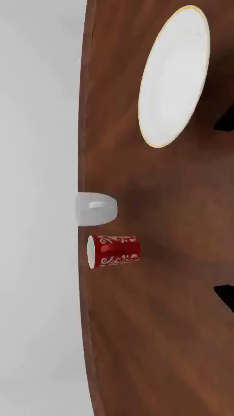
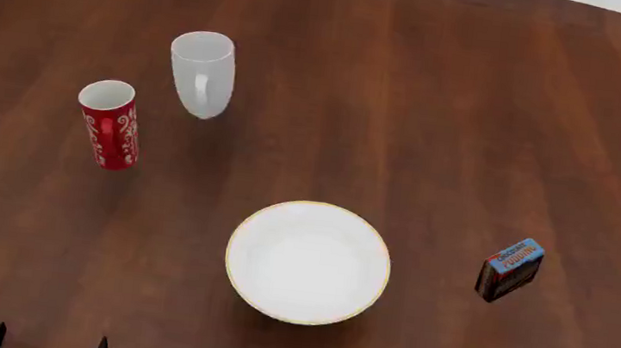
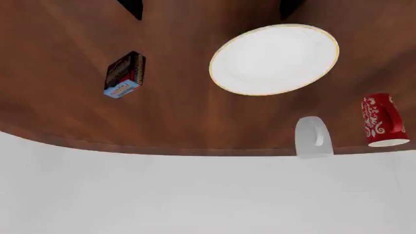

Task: Put the white mug on the plate.

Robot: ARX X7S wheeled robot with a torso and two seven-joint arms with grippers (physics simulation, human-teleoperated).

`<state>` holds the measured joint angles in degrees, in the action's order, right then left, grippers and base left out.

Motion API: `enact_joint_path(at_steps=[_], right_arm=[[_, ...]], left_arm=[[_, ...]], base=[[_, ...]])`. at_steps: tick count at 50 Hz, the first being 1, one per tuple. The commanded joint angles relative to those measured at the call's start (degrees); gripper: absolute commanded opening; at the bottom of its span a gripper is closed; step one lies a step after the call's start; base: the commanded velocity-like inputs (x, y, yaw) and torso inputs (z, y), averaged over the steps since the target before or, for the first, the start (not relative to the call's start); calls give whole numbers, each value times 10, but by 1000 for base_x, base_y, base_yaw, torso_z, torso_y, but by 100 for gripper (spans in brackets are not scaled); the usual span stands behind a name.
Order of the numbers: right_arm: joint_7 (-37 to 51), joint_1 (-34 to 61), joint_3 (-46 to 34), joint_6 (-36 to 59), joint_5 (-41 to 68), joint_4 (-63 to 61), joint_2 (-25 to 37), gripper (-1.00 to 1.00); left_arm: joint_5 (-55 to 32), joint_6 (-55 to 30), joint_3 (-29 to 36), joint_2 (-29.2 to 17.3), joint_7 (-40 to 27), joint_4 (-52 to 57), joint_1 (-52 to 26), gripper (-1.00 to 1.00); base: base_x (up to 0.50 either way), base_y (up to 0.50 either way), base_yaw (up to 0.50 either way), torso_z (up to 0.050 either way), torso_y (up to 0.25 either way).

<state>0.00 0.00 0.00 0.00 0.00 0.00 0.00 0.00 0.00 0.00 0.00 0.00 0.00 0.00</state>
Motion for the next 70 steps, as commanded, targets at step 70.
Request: enact_joint_path(at_steps=[70], right_arm=[[66, -6, -75, -12, 72, -23, 66, 100]], left_arm=[[-46, 8, 80, -69, -77, 41, 14, 100]], base=[[0, 0, 0, 32, 9]])
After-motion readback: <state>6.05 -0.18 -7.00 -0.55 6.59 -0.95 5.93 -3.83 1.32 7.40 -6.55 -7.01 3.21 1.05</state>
